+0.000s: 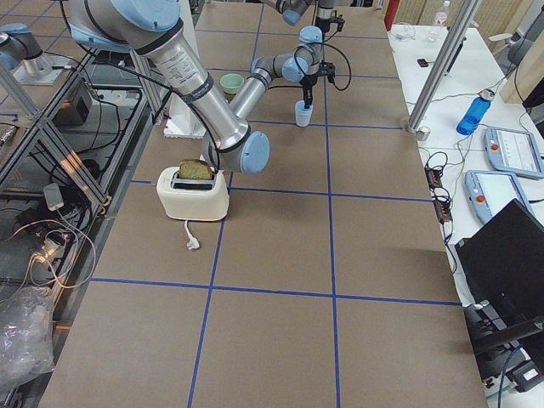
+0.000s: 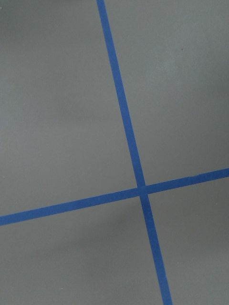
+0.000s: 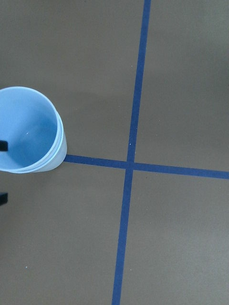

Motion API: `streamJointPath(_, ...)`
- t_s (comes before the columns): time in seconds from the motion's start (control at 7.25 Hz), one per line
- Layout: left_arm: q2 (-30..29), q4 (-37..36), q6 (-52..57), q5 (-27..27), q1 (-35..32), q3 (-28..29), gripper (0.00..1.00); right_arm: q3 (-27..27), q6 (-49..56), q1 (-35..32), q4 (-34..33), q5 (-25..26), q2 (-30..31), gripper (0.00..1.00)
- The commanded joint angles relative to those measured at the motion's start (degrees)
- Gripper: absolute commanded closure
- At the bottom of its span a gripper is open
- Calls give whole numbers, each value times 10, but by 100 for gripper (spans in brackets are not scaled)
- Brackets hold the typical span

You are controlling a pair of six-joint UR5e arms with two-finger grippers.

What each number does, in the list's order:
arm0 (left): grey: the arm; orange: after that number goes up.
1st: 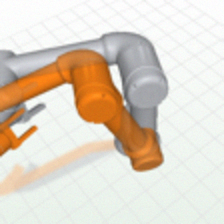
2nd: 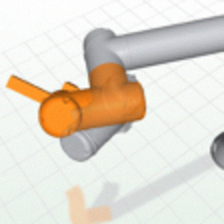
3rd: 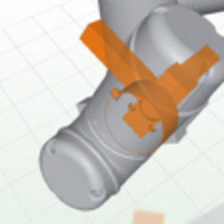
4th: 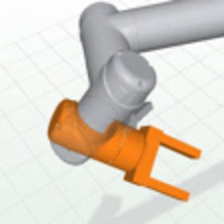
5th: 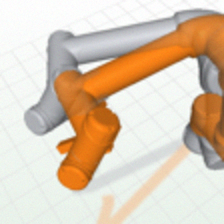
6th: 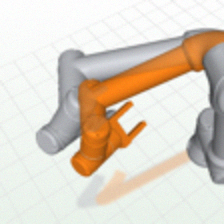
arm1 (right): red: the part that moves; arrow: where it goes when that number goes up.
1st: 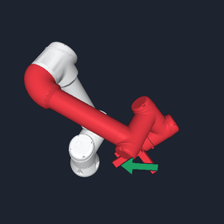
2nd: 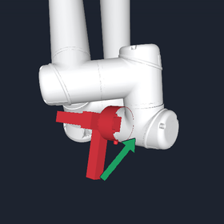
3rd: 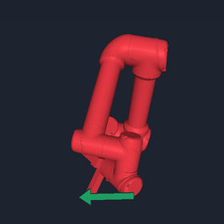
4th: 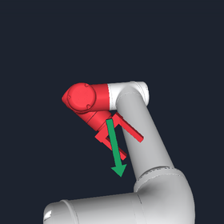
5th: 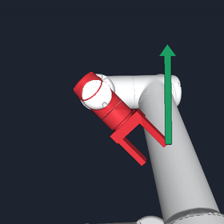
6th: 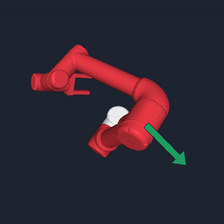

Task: Stack blue cups with both arms

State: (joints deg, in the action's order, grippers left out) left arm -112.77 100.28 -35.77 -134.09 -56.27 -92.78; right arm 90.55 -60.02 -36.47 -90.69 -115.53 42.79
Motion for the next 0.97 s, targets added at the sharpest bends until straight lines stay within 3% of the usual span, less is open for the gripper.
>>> streamJointPath(0.0,-1,-1,0,0,-6,0,4,5,-1,-14,1,-6,0,0)
streamJointPath(0.28,0,-4,30,0,-26,3,3,46,9,-69,-1,-56,47,0)
streamJointPath(0.83,16,-127,265,-18,-123,2,3,81,62,-193,1,-61,151,0)
